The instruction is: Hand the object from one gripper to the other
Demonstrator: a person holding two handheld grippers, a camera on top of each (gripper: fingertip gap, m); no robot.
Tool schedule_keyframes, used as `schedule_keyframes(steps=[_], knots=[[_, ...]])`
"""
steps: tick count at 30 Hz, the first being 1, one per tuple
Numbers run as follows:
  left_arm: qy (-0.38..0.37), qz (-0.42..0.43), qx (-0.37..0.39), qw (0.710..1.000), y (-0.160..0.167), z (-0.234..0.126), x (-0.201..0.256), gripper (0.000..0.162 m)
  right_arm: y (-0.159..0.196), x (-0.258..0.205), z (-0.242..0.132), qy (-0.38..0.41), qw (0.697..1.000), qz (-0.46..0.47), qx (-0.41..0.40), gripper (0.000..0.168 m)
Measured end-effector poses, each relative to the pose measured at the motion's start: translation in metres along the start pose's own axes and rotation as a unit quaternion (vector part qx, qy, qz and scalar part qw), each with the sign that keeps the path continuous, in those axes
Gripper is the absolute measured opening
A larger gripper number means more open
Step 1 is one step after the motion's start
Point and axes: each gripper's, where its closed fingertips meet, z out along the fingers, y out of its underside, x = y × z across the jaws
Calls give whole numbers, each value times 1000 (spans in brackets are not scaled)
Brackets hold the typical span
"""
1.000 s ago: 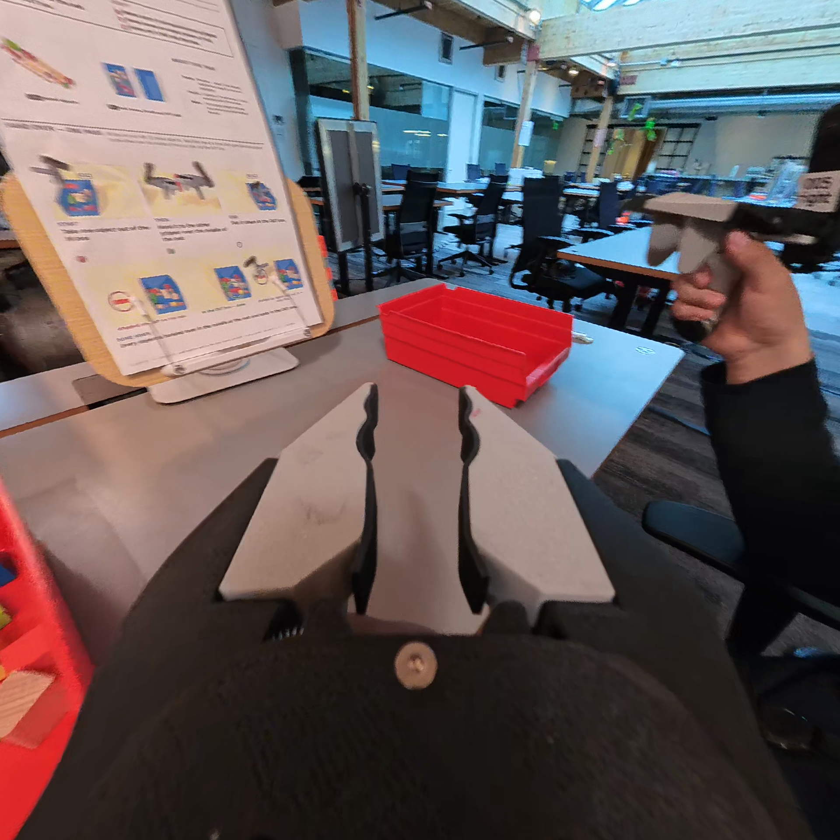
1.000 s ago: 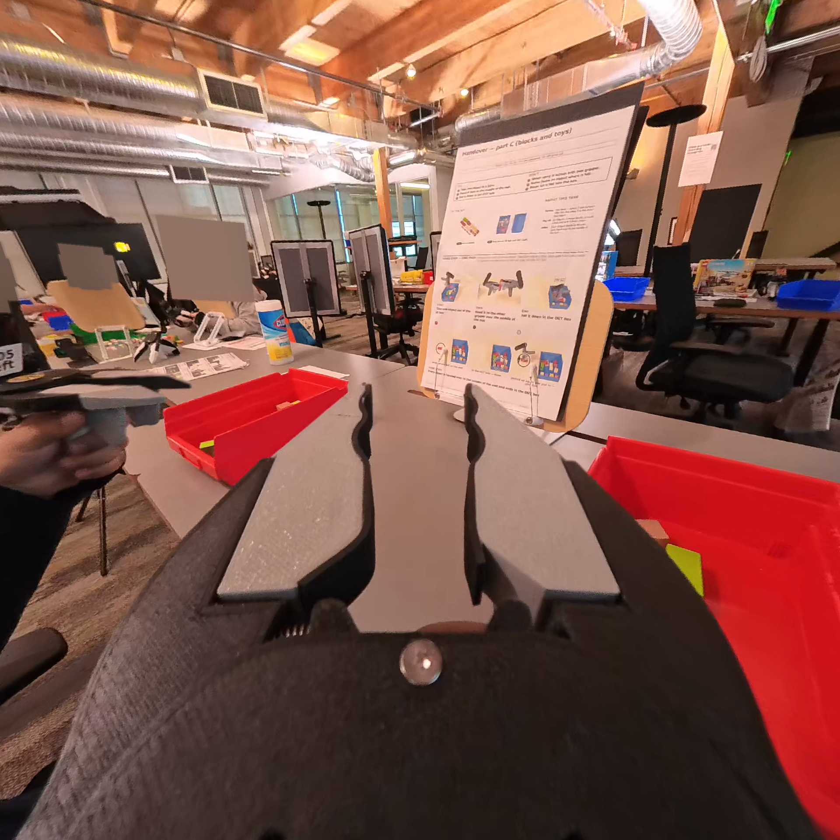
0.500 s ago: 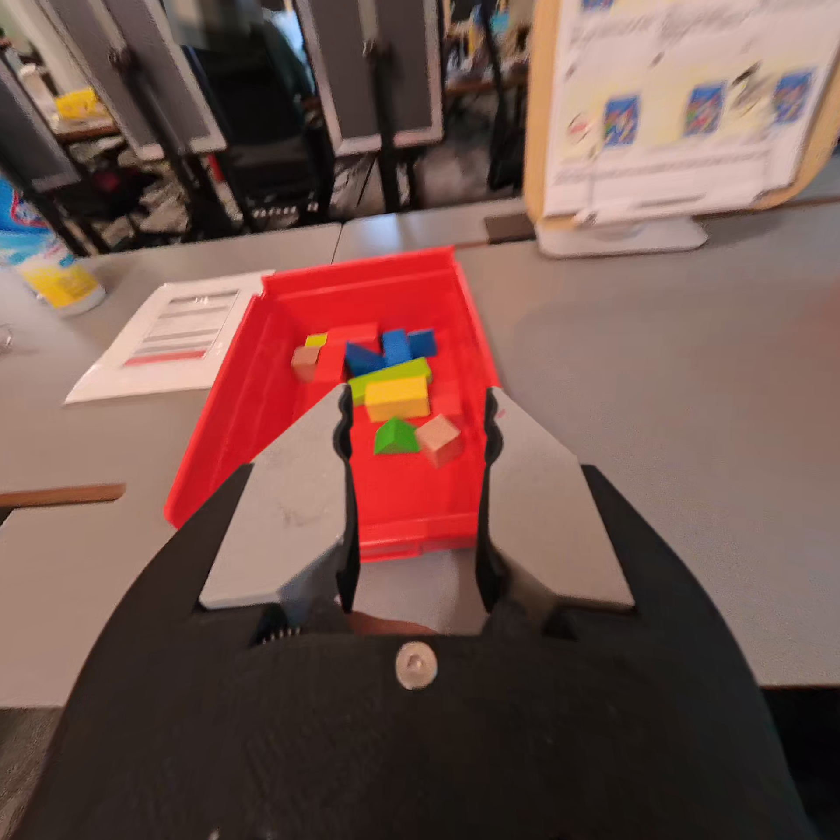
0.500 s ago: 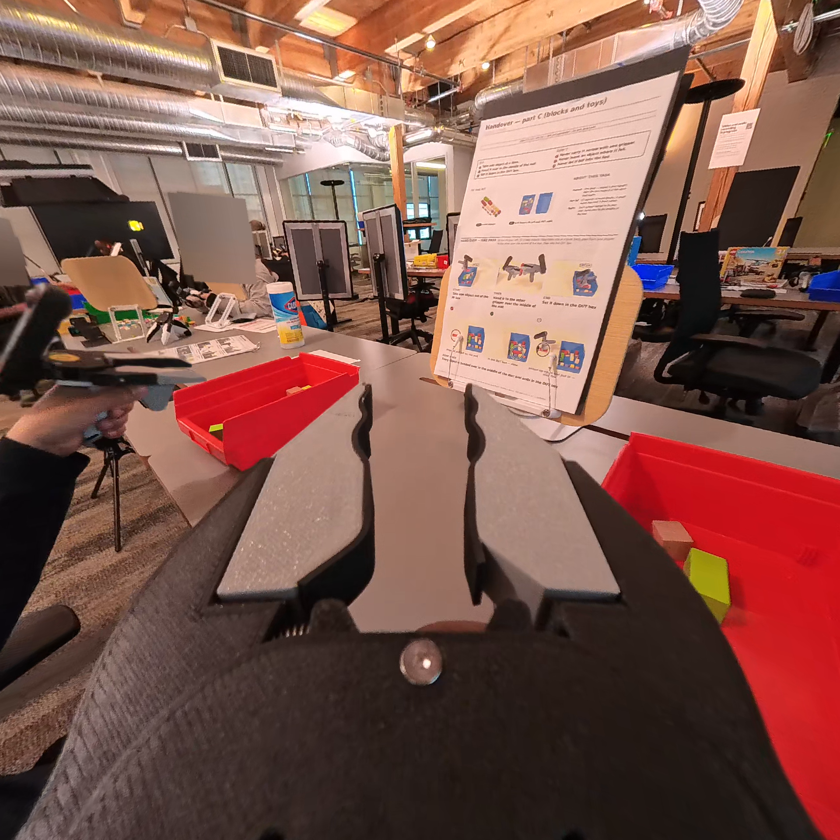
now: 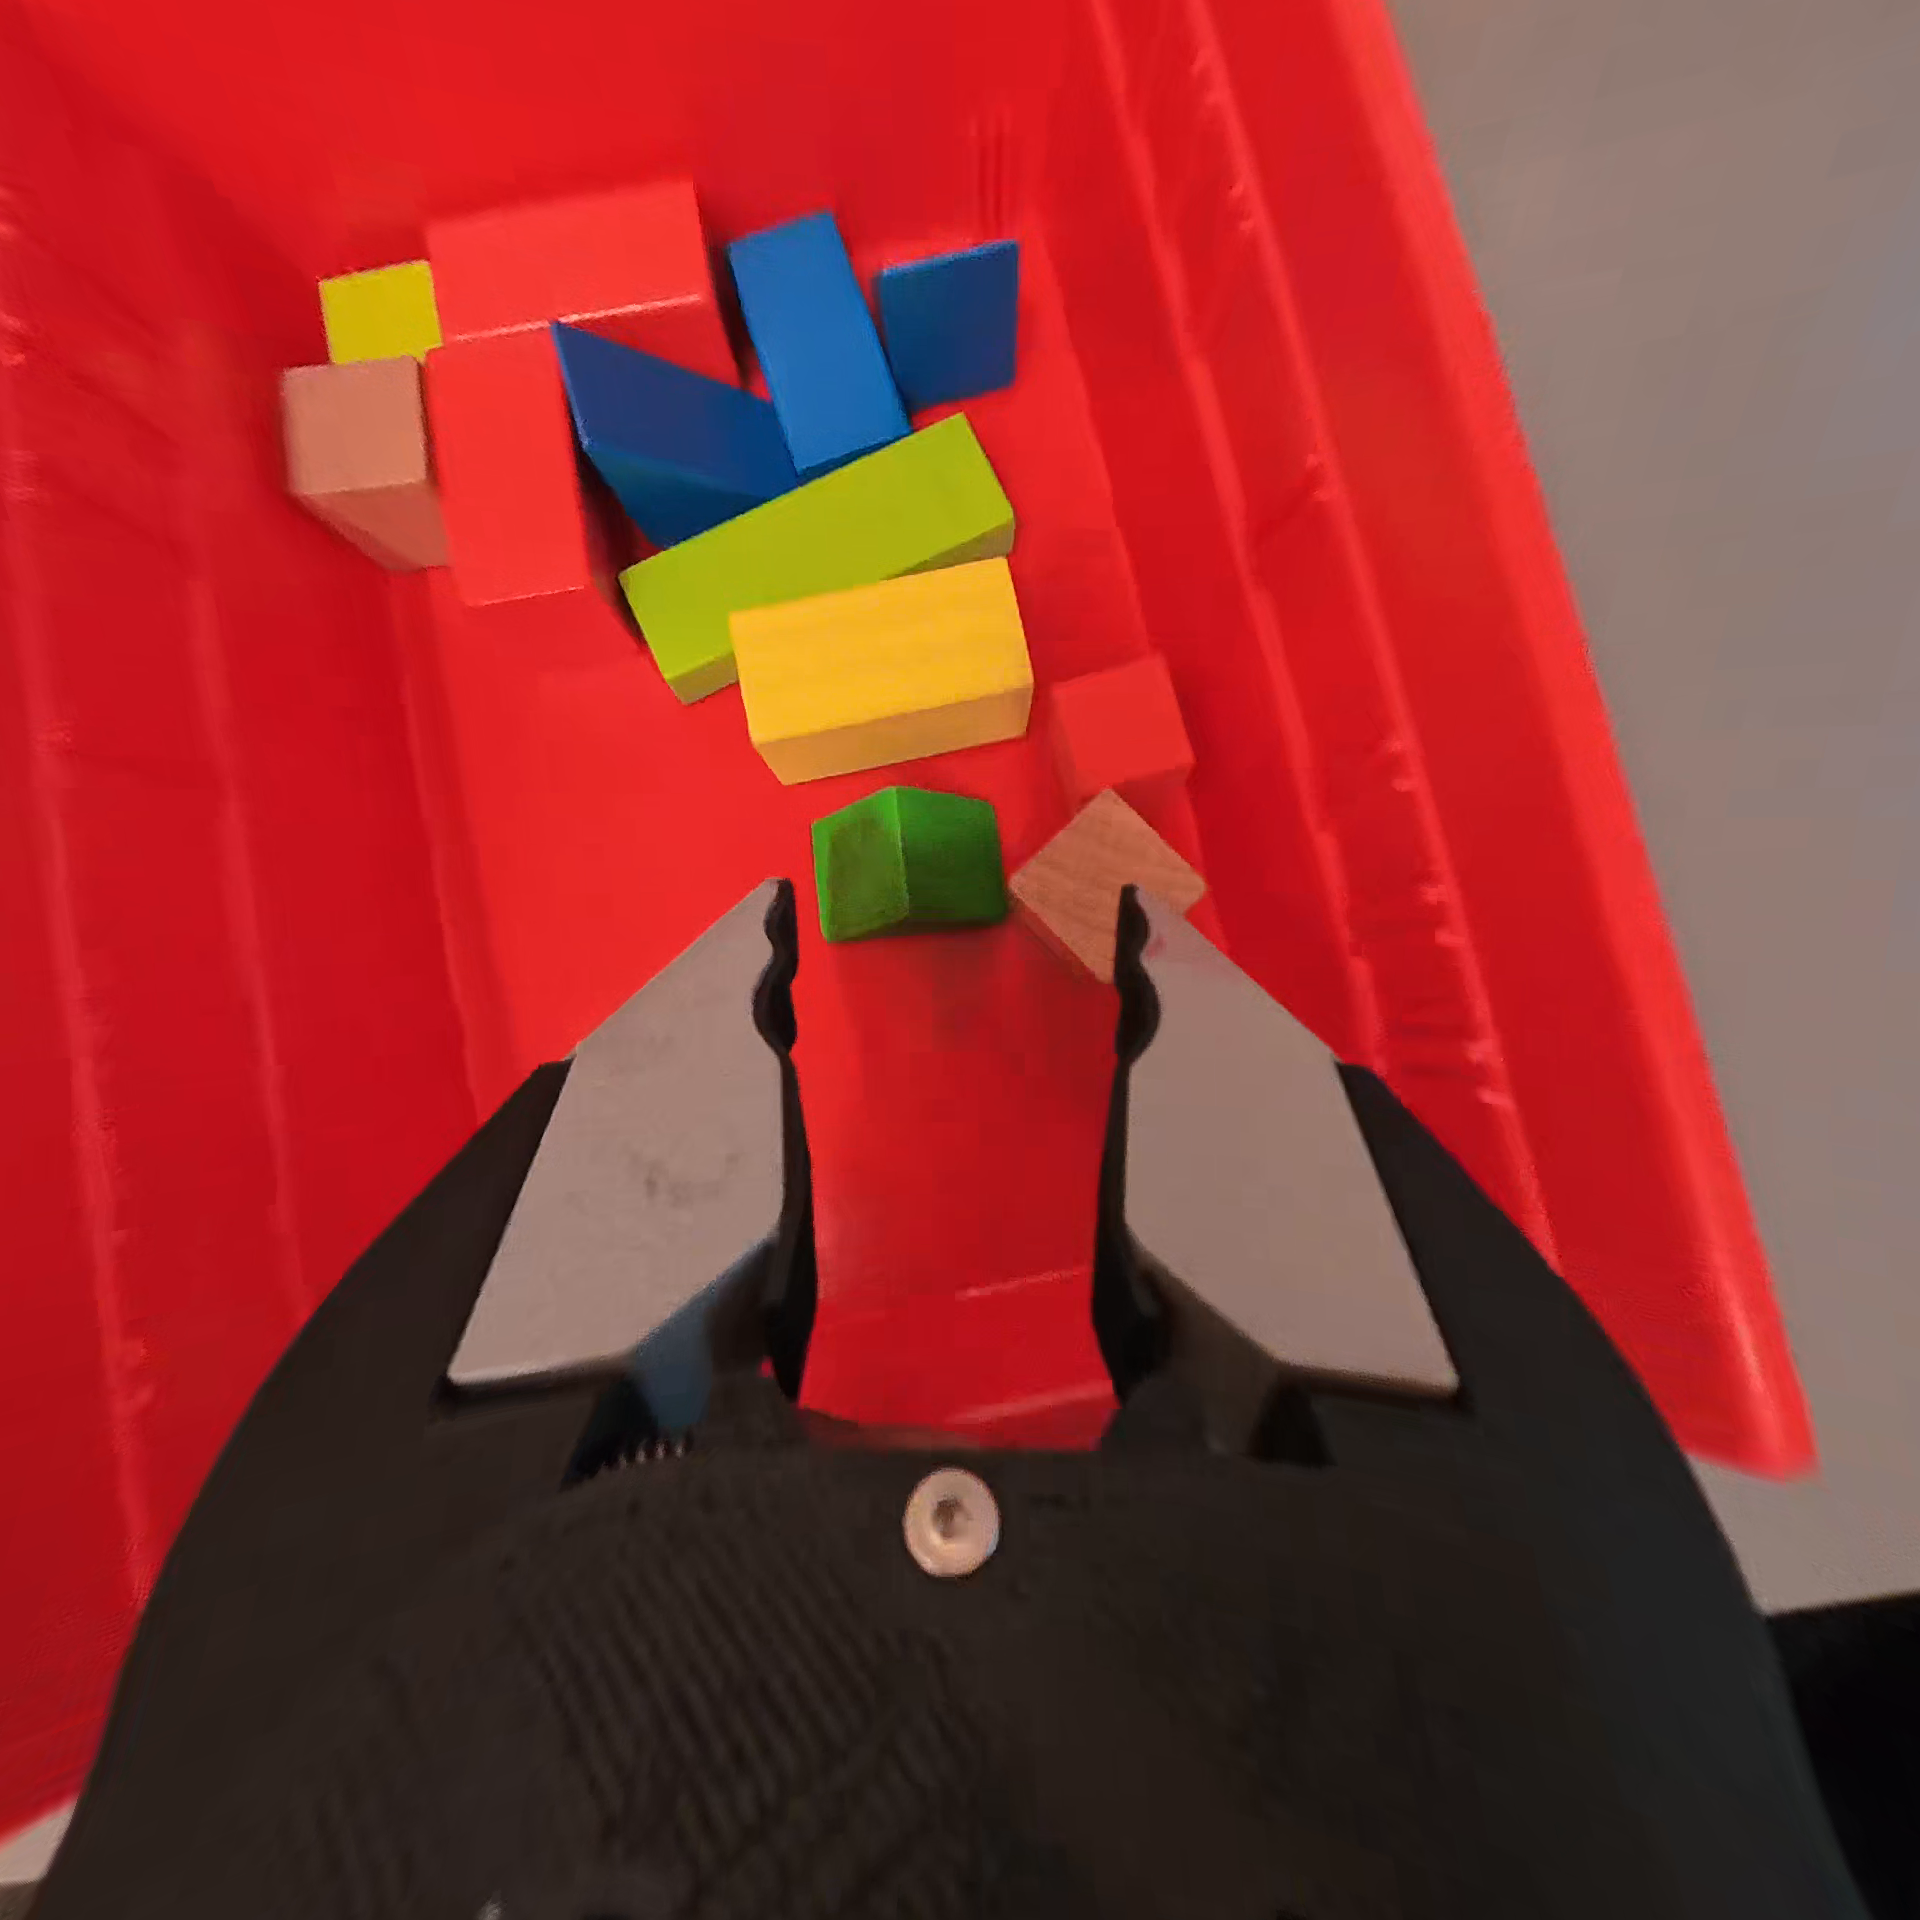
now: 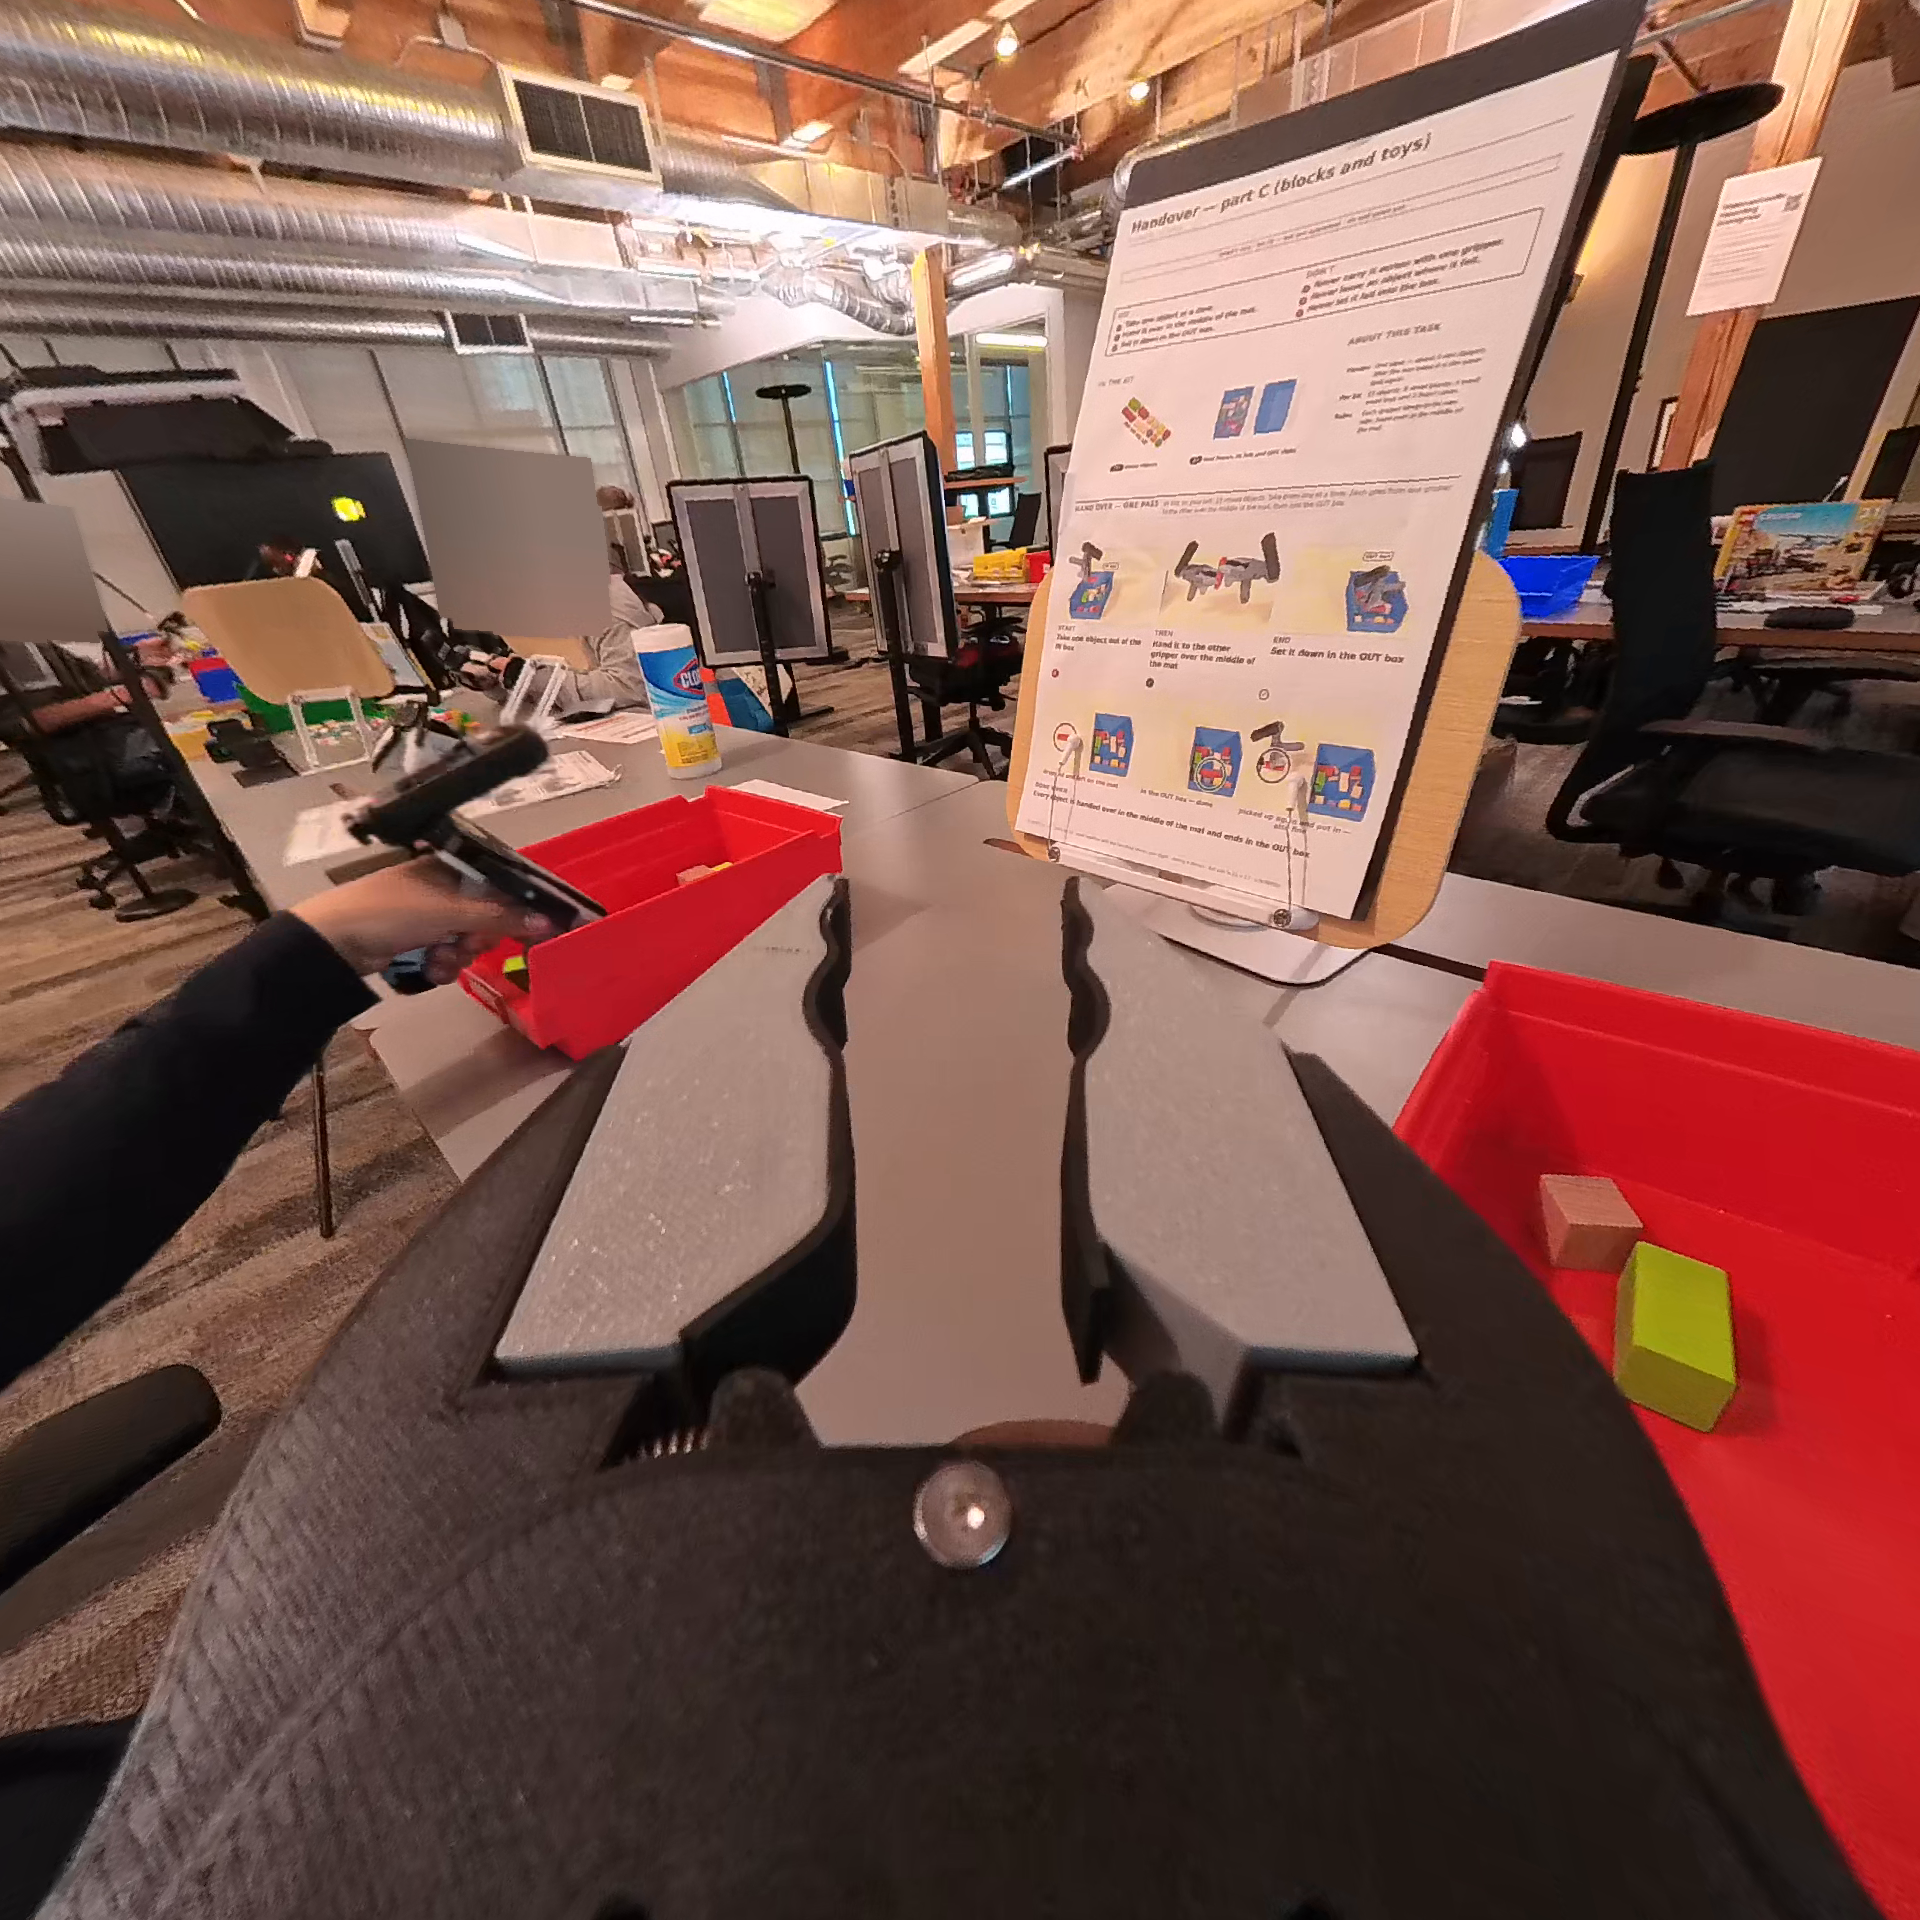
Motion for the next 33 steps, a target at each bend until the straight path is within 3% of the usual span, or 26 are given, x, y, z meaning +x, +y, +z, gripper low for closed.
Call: schedule_keyframes(steps=[5,13,18,23,28,33], knots=[[8,4,-39,999,-10,20,-2,51,-4,2,-6,5,1000,-1,6,39],[-40,40,-123,991,3,17,-29,46,-13,11,-19,8,1000,10,28,38],[-95,23,-62,993,-20,22,-53,45,-11,9,-17,3,1000,14,23,38],[-14,-2,-54,998,-28,33,-33,46,-8,9,-13,6,1000,9,18,38],[13,146,-37,989,-42,35,-22,53,0,14,-7,7,1000,16,4,38],[1,315,-108,943,-34,36,-30,57,6,19,0,8,1000,21,-5,38]])
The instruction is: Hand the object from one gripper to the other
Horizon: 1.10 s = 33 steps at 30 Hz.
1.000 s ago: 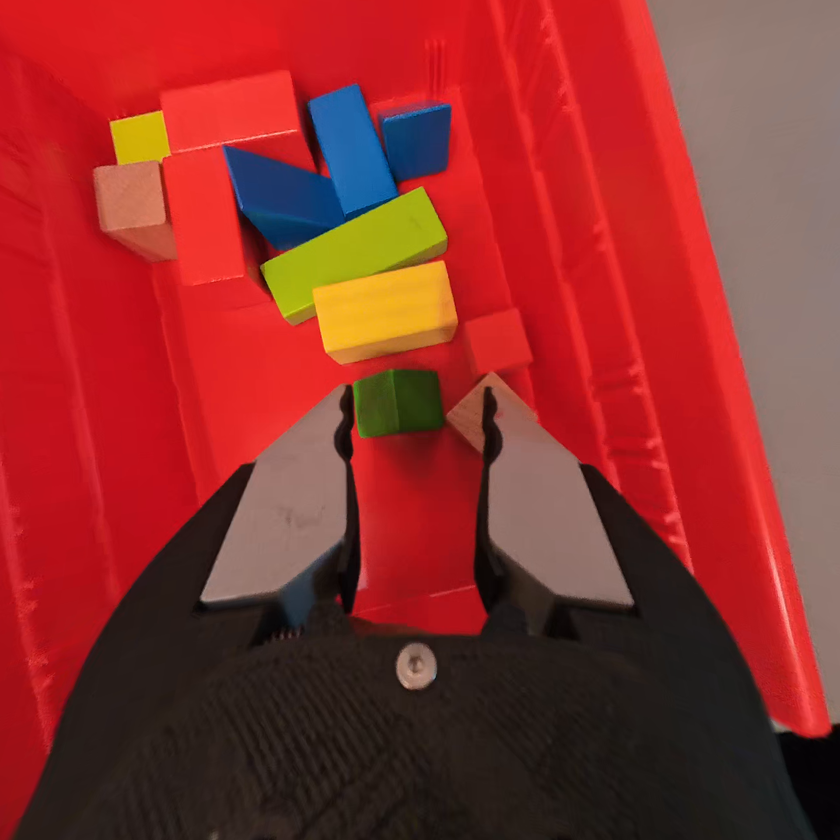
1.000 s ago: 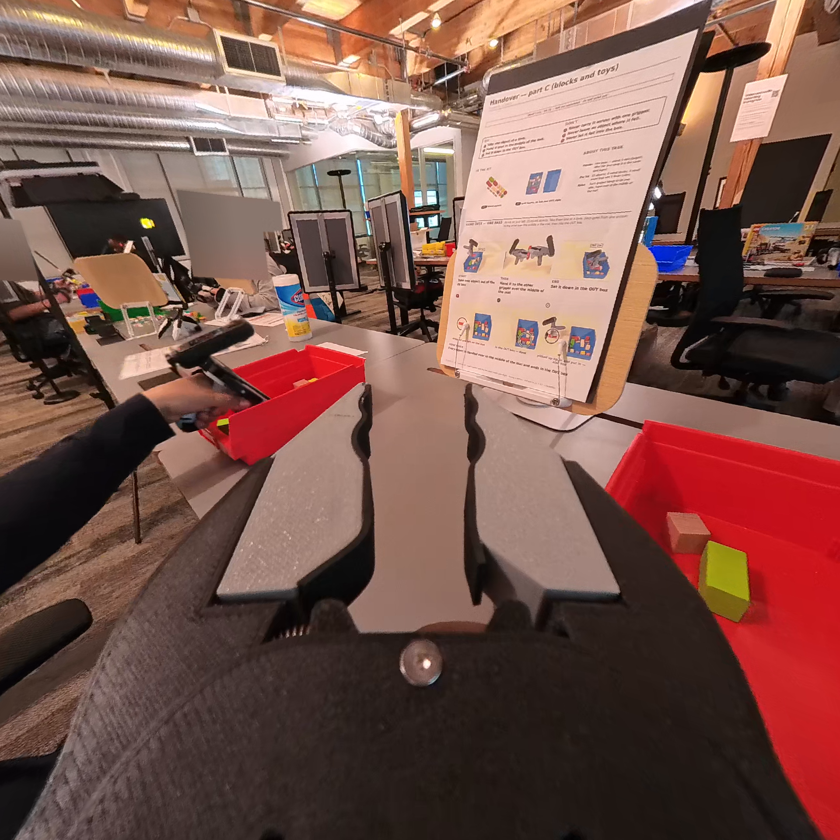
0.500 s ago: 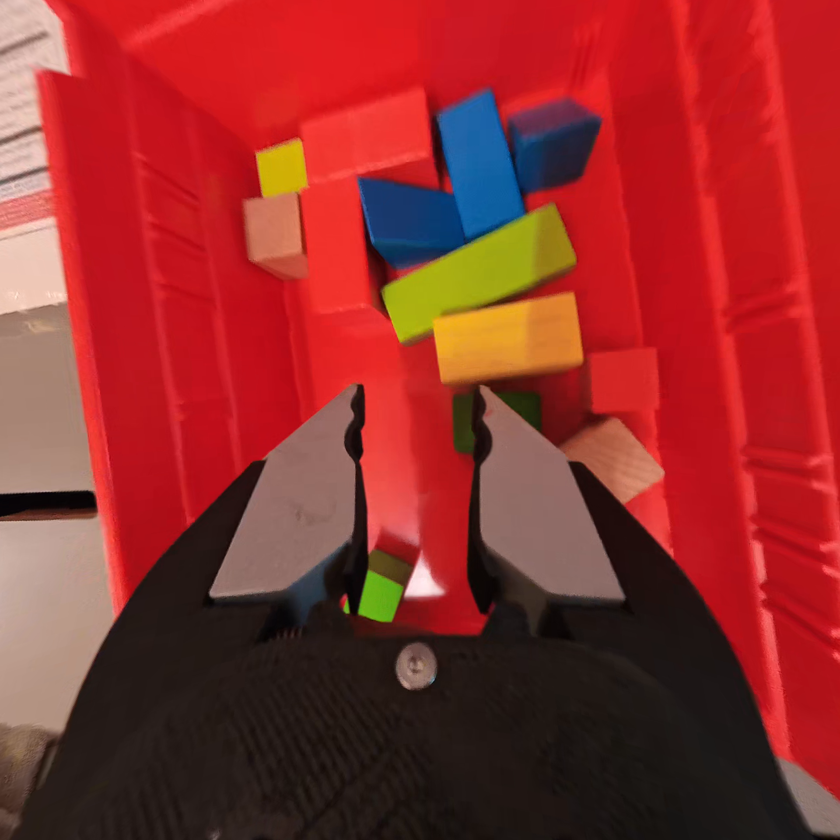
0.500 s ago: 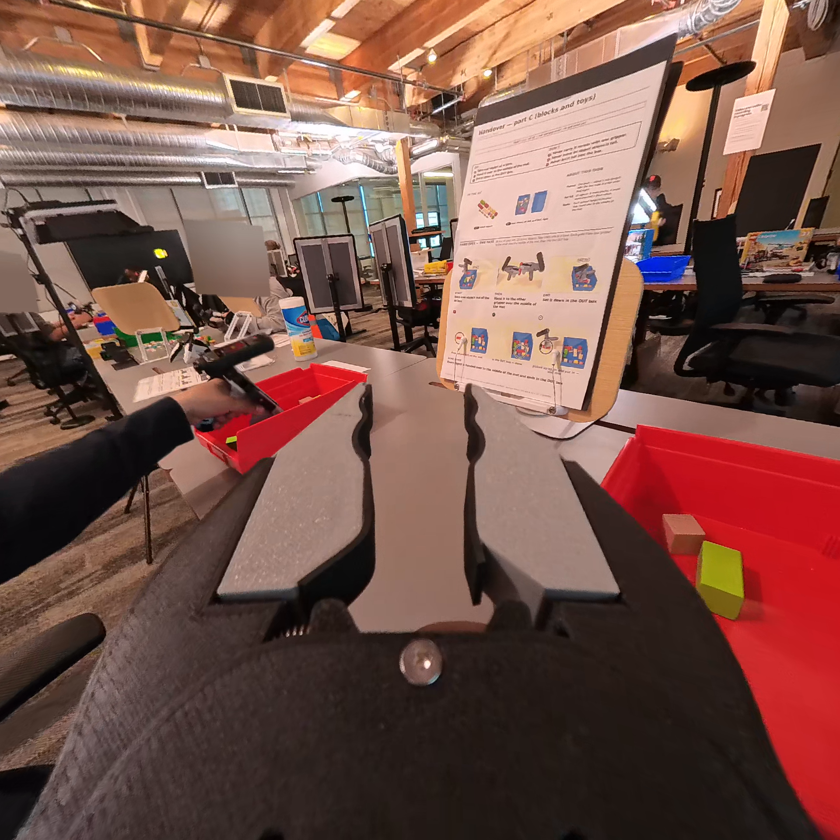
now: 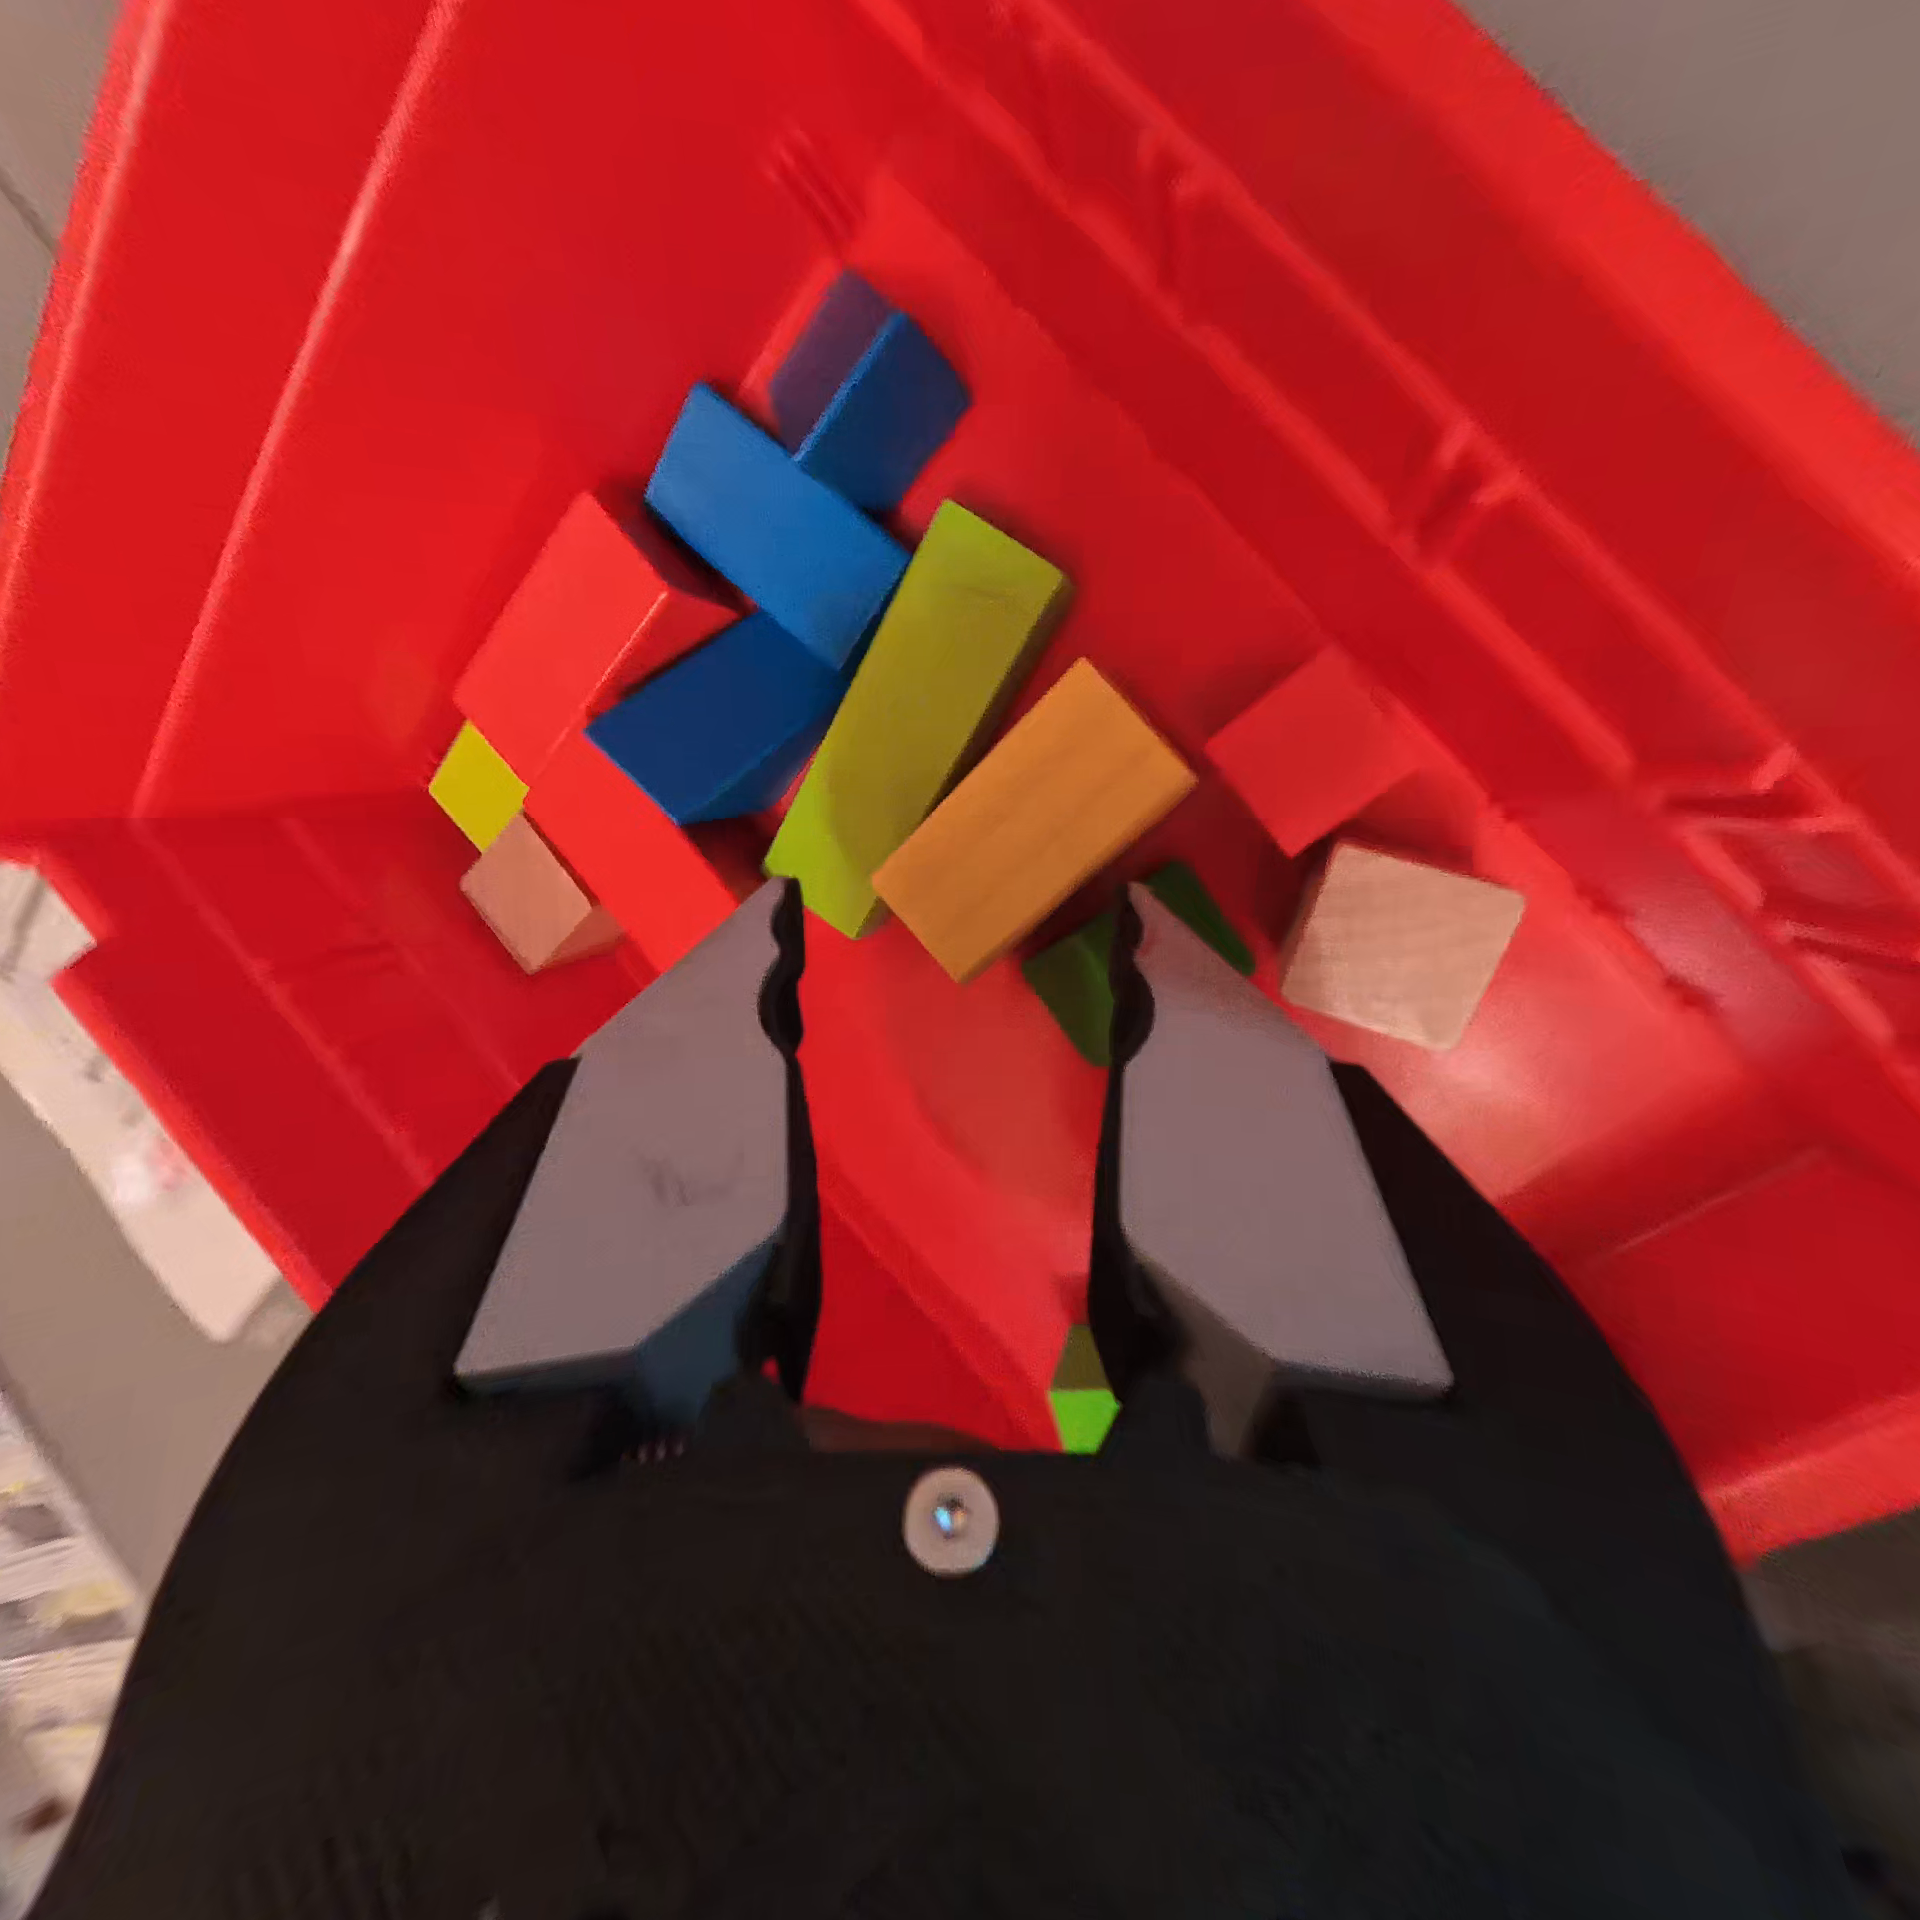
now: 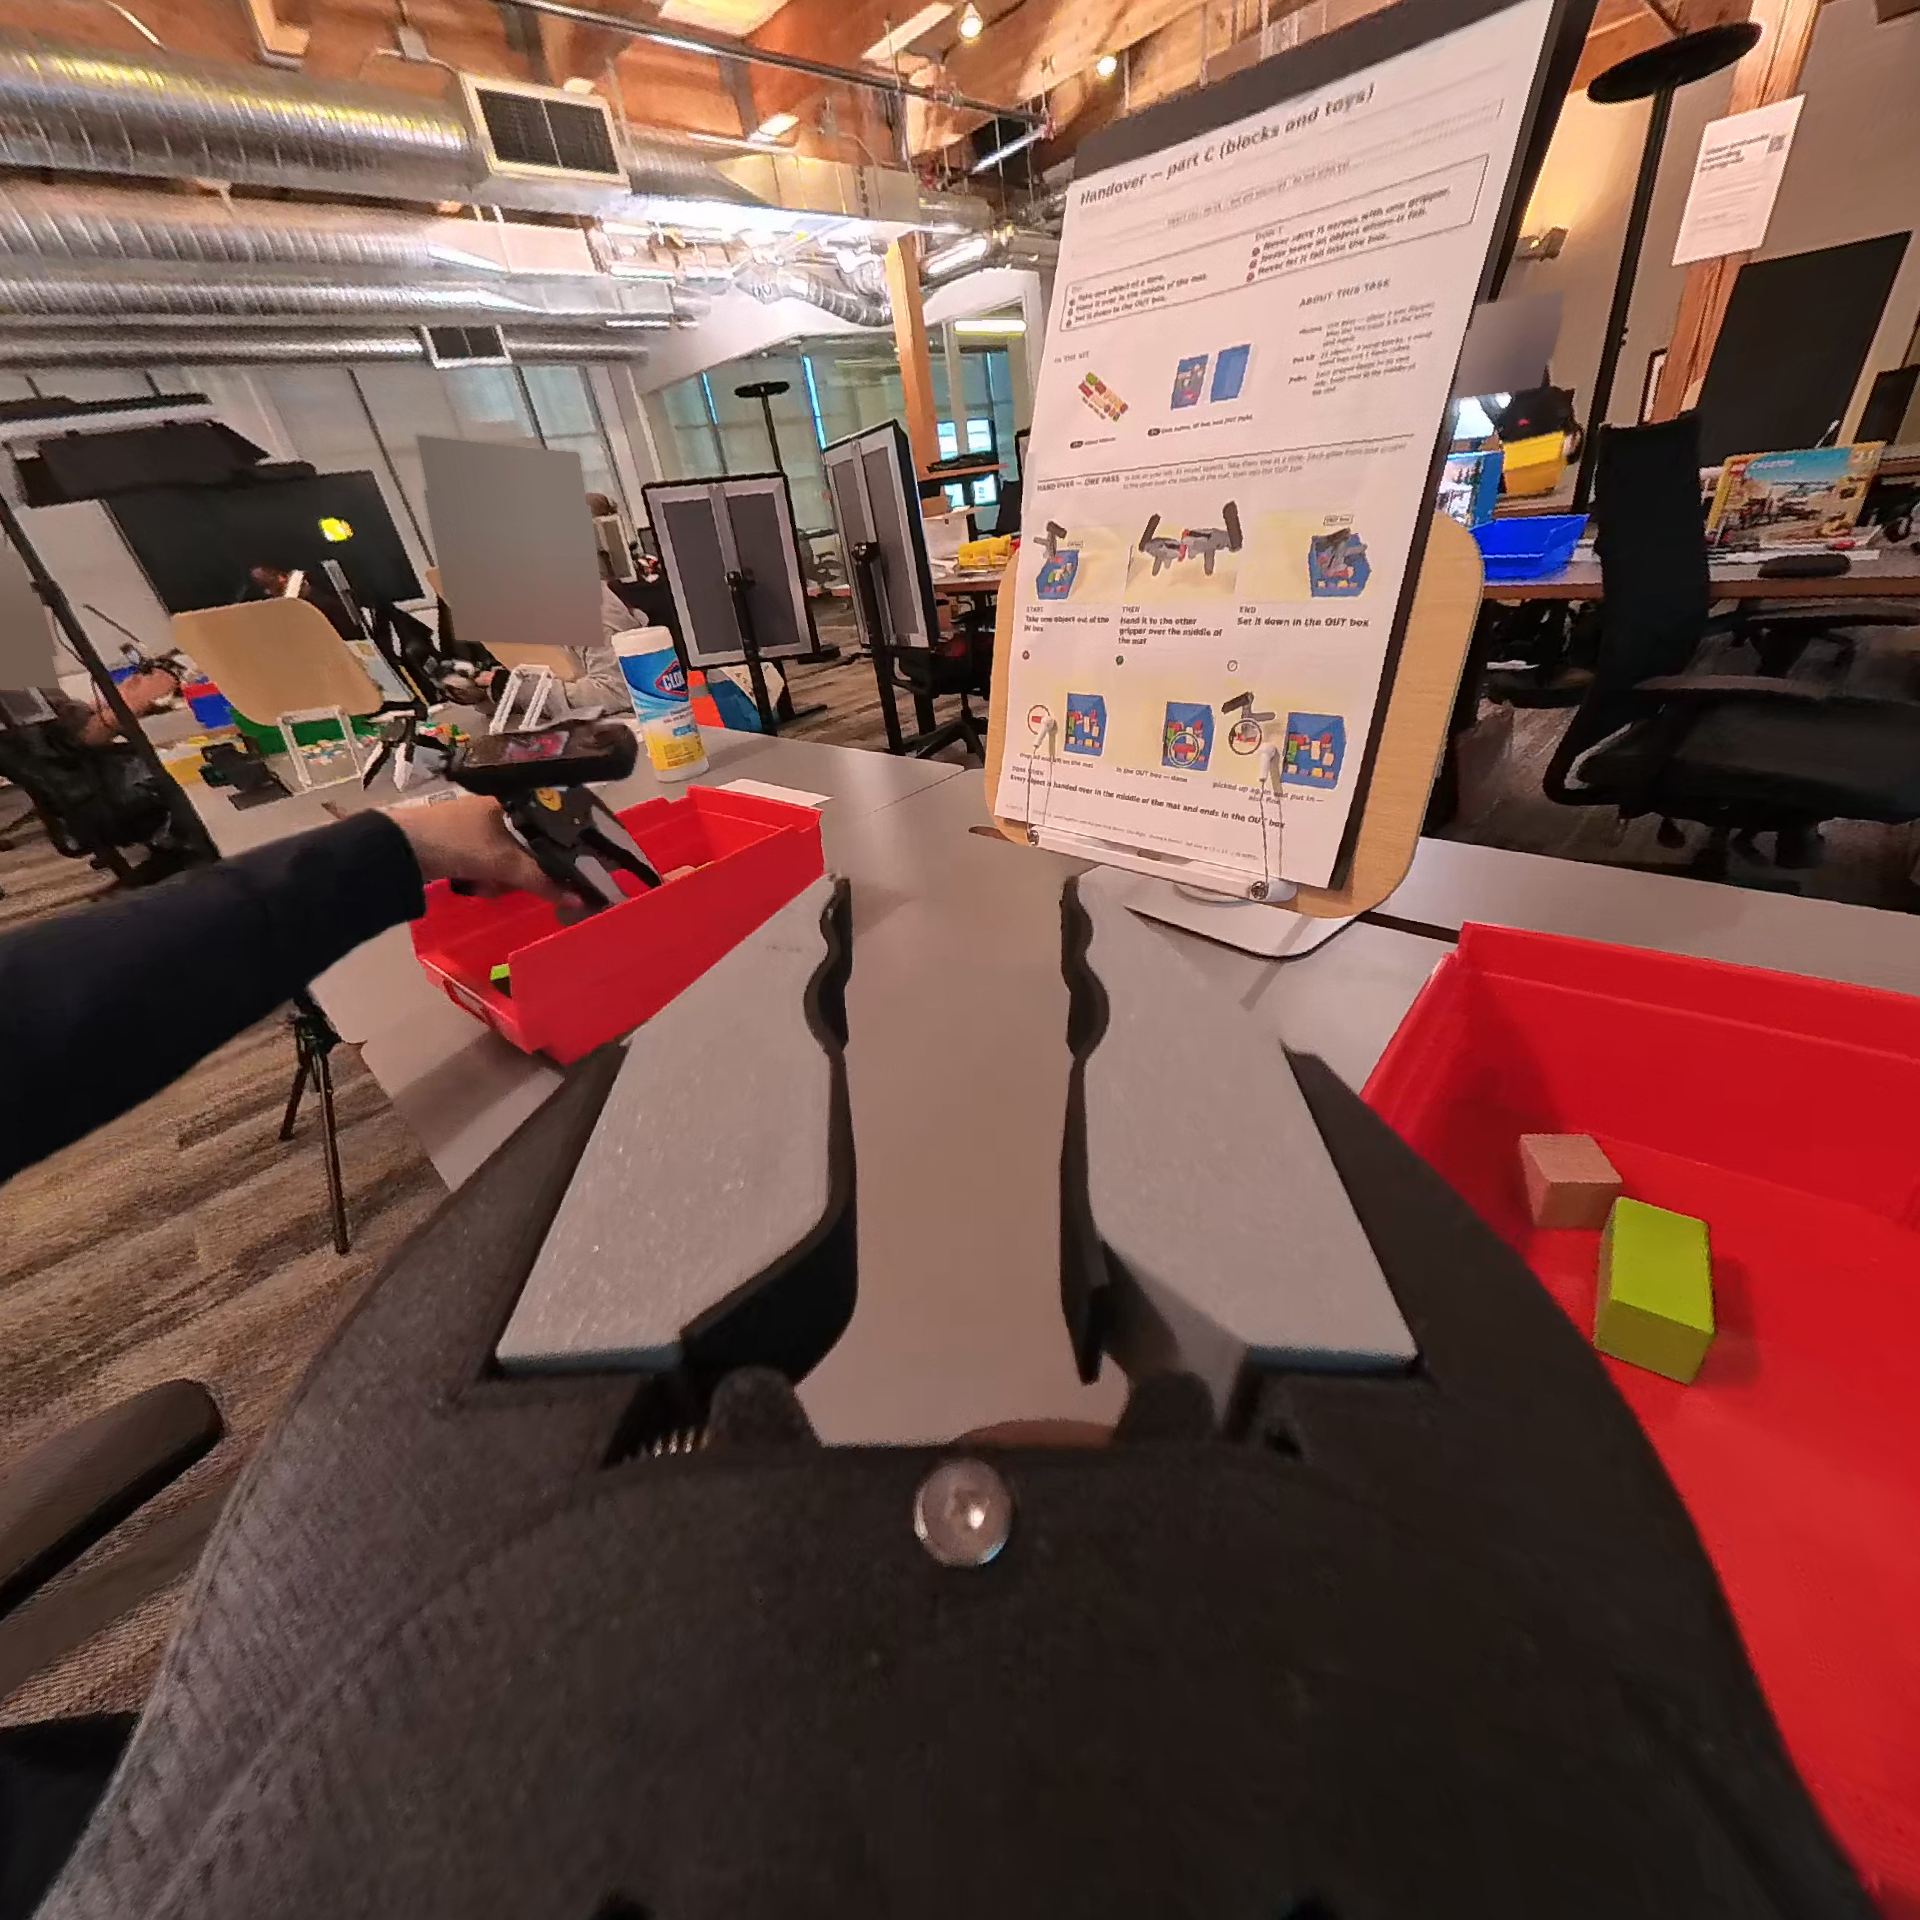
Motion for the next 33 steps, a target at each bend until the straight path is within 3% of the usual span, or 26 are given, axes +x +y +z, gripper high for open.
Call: schedule_keyframes(steps=[7,8,11,16,21,23,25,28,33], knots=[[6,151,-69,986,0,27,8,48,13,5,13,-2,1000,8,-21,38],[15,156,-61,986,-3,29,11,40,14,5,14,-2,1000,8,-23,38],[22,144,-59,988,-6,30,10,39,15,6,14,-2,1000,10,-24,38],[-30,144,-55,988,5,21,-2,36,9,7,8,-9,1000,15,-13,38],[-72,-2,121,990,-10,-28,-25,34,-1,-1,-1,-34,999,30,7,38],[-82,-78,227,967,-23,-63,-30,34,-4,-8,-4,-47,998,32,12,38],[-80,-156,345,922,-39,-111,-24,34,-6,-17,-5,-58,998,27,14,38],[-55,-184,444,875,-58,-172,24,34,-5,-37,-2,-88,996,13,9,38],[146,-140,580,789,-101,-262,170,34,19,-102,11,-184,980,-62,-46,44]])
